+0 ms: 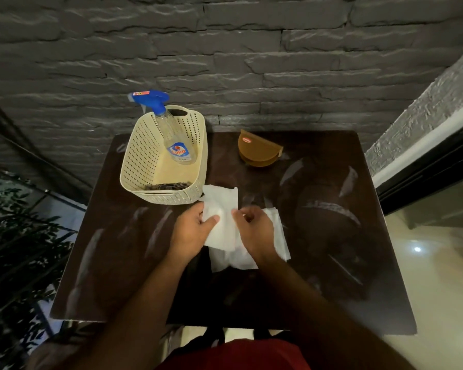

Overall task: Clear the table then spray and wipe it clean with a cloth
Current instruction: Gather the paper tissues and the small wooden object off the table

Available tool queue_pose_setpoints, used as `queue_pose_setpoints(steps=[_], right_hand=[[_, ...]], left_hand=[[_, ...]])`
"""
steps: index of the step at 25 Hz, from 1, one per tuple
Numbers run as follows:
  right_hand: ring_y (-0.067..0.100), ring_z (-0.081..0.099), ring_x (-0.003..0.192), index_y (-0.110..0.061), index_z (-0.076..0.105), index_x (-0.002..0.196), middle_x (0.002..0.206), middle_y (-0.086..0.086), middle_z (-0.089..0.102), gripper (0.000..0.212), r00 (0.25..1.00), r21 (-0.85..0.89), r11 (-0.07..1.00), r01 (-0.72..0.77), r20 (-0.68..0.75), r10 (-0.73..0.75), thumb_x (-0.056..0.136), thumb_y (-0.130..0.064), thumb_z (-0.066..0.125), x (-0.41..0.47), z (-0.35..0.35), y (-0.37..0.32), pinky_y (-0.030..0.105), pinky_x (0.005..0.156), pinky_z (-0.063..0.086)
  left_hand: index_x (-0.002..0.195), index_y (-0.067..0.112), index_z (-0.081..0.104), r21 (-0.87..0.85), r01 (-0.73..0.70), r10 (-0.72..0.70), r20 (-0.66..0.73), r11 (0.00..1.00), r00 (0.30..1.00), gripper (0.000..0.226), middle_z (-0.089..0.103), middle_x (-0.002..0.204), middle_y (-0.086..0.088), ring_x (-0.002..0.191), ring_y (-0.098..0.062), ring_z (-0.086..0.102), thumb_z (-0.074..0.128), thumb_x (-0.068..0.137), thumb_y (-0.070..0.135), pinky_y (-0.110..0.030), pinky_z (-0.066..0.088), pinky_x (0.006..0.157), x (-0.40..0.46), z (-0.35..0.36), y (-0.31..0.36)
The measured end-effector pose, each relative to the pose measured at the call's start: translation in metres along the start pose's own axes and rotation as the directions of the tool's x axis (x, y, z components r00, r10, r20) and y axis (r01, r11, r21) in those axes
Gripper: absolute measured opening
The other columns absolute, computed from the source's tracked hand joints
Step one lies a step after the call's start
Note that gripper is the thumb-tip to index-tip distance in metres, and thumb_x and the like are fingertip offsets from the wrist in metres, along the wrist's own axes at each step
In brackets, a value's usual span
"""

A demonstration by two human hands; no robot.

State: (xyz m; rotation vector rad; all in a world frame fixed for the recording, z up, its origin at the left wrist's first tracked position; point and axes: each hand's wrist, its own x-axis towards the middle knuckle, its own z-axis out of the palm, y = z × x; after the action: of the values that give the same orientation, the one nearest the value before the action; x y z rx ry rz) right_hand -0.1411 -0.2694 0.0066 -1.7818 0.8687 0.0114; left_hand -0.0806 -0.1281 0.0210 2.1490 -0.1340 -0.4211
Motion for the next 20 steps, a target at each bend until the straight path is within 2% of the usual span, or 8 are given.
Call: queue_pose_setpoints(steps=[2,5,8,11,14,16,18,20], right_hand=[[0.009,0.063,0.082,-0.025,0.055,0.095,0.083,-0.012,0.061,0.028,0.982,-0.01,0.998,0.066,-0.179,-0.067,0.084,-0.048,0.067,-0.004,-0.015,-0.009,0.025,0.074,0.052],[0.02,0.069,0.093,-0.019,0.062,0.1,0.095,0.002,0.07,0.05,0.968,0.255,0.944,-0.21,0.188,0.164,0.085,-0.065,0.055,-0.007,-0.028,-0.01,0.036,0.073,0.058],[0.022,0.07,0.093,-0.008,0.066,0.11,0.102,0.01,0.071,0.061,0.873,0.304,0.859,-0.412,0.402,0.276,0.083,-0.063,0.06,-0.006,-0.043,0.01,0.036,0.073,0.058],[0.029,0.07,0.081,0.003,0.063,0.111,0.095,0.017,0.069,0.046,0.864,0.381,0.792,-0.477,0.369,0.343,0.083,-0.033,0.07,0.0,-0.053,0.045,0.034,0.062,0.054],[0.031,0.067,0.075,0.003,0.065,0.101,0.092,0.022,0.067,0.019,0.893,0.356,0.823,-0.442,0.261,0.367,0.086,-0.008,0.059,0.008,-0.06,0.068,0.036,0.061,0.056],[0.028,0.066,0.076,0.001,0.064,0.102,0.094,0.019,0.067,0.017,0.926,0.281,0.886,-0.368,0.197,0.322,0.089,-0.005,0.056,0.013,-0.069,0.071,0.038,0.066,0.057],[0.027,0.066,0.081,-0.003,0.064,0.102,0.096,0.015,0.068,0.014,0.931,0.237,0.912,-0.336,0.228,0.284,0.09,-0.009,0.059,0.022,-0.08,0.067,0.039,0.069,0.058],[0.034,0.067,0.09,-0.002,0.065,0.105,0.104,0.018,0.07,0.023,0.907,0.248,0.899,-0.36,0.318,0.275,0.086,-0.013,0.064,0.032,-0.088,0.064,0.046,0.077,0.059]], left_hand=[[0.107,0.019,0.063,0.325,-0.094,0.094,0.015,0.941,0.995,0.032,0.069,0.083,-0.001,0.081,-0.023,0.066,0.064,0.083,0.039,-0.034,0.053,0.071,0.0,0.011,0.011],[0.116,0.028,0.057,0.525,-0.238,0.188,0.148,0.817,0.971,0.026,0.069,0.095,-0.001,0.091,-0.024,0.065,0.054,0.091,0.033,-0.032,0.049,0.073,-0.013,0.038,0.032],[0.117,0.028,0.054,0.549,-0.313,0.157,0.312,0.775,0.937,0.025,0.065,0.106,0.002,0.099,-0.019,0.061,0.05,0.092,0.028,-0.027,0.042,0.076,-0.03,0.066,0.034],[0.124,0.032,0.048,0.473,-0.396,0.126,0.506,0.787,0.853,0.035,0.059,0.123,0.007,0.109,-0.017,0.058,0.05,0.09,0.036,-0.027,0.044,0.084,-0.043,0.083,0.018],[0.138,0.037,0.041,0.4,-0.431,0.137,0.584,0.809,0.8,0.049,0.049,0.14,0.011,0.12,-0.015,0.053,0.049,0.091,0.047,-0.032,0.044,0.097,-0.053,0.091,0.01],[0.135,0.034,0.049,0.359,-0.3,0.097,0.487,0.884,0.868,0.047,0.054,0.136,0.012,0.116,-0.013,0.055,0.05,0.091,0.052,-0.029,0.045,0.096,-0.055,0.092,0.003],[0.116,0.028,0.065,0.326,-0.08,0.014,0.2,0.942,0.98,0.037,0.068,0.112,0.006,0.098,-0.016,0.063,0.053,0.09,0.05,-0.026,0.047,0.08,-0.047,0.087,-0.013],[0.1,0.019,0.07,0.325,0.14,-0.103,-0.128,0.935,0.986,0.031,0.072,0.094,-0.004,0.088,-0.026,0.066,0.057,0.087,0.044,-0.026,0.043,0.068,-0.035,0.076,-0.039]])
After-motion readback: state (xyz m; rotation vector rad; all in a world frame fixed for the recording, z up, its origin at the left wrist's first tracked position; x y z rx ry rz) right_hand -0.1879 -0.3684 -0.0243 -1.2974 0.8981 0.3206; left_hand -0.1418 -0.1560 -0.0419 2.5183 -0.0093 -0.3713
